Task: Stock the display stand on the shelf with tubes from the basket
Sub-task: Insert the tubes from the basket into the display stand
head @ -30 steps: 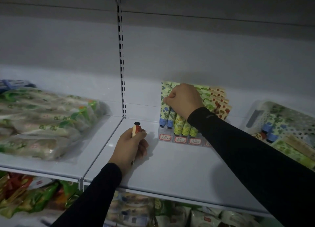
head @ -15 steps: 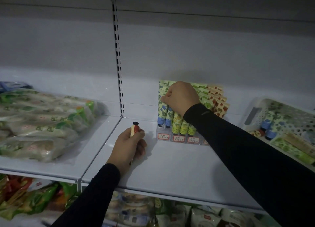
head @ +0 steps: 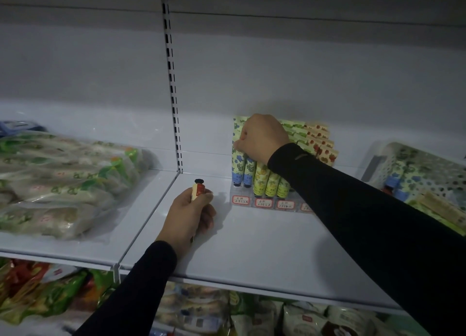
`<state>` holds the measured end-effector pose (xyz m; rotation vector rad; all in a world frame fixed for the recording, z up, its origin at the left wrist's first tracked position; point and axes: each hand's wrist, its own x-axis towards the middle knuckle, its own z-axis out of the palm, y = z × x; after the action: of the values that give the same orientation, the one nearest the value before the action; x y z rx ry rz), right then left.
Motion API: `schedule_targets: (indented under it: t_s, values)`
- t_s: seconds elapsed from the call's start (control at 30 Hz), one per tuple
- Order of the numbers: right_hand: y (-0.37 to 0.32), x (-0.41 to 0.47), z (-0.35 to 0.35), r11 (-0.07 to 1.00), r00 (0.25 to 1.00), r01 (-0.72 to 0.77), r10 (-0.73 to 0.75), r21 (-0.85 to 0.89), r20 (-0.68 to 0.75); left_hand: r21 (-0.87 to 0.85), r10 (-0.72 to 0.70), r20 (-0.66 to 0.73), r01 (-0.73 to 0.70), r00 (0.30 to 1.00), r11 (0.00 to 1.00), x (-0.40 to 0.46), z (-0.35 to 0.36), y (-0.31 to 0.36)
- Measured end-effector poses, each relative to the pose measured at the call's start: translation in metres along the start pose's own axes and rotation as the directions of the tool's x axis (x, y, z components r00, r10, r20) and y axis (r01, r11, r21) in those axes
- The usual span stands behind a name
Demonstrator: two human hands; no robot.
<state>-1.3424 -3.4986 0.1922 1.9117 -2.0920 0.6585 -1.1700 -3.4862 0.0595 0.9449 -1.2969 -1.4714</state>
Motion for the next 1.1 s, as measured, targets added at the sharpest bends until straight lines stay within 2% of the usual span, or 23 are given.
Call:
schedule_targets:
  t_s: [0.23, 0.53, 0.63, 0.8, 0.87, 1.1]
  values:
    - [0.005, 0.001, 0.006, 0.998, 0.999, -0.040, 0.040, 0.046, 0.007, 0.005, 0.002, -0.002, -0.002, 1.000, 1.000, 0.002, -0.001, -0.002]
    - [0.003, -0.004, 0.001, 0.999, 0.999, -0.039, 0.039, 0.012, 0.017, 0.004, 0.002, 0.000, -0.002, 1.000, 1.000, 0.001, -0.001, -0.002]
    - [0.005, -0.008, -0.005, 0.996, 0.999, -0.043, 0.044, 0.084, -0.012, 0.005, -0.001, -0.002, 0.001, 1.000, 1.000, 0.001, -0.001, -0.003]
    - [0.008, -0.025, -0.020, 0.985, 0.980, 0.022, 0.013, 0.170, -0.201, 0.008, -0.008, 0.002, 0.008, 1.000, 1.000, -0.001, 0.000, 0.001]
    - [0.012, -0.039, -0.024, 0.974, 0.972, 0.043, 0.011, 0.222, -0.235, -0.016, -0.033, -0.003, 0.033, 0.999, 0.999, -0.003, -0.001, 0.003]
    - [0.029, -0.103, -0.020, 0.937, 0.984, 0.057, 0.004, 0.344, -0.176, -0.032, -0.001, -0.010, 0.001, 1.000, 0.999, -0.012, 0.012, 0.013]
